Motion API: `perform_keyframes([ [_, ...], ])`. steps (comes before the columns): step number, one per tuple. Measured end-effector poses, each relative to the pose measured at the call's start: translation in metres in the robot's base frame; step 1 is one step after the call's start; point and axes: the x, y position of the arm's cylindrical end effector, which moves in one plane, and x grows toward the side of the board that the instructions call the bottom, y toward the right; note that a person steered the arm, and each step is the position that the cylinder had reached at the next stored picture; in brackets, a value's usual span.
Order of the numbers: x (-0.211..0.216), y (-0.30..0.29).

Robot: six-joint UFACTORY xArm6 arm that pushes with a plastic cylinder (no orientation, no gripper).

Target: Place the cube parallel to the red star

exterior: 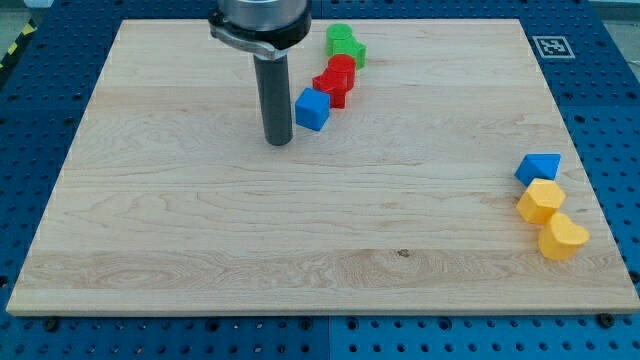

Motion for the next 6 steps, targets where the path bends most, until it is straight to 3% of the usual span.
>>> perform_keyframes([
  [1,0.006,0.026],
  [3,-0.024,0.081],
  [6,-0.046,-0.001],
])
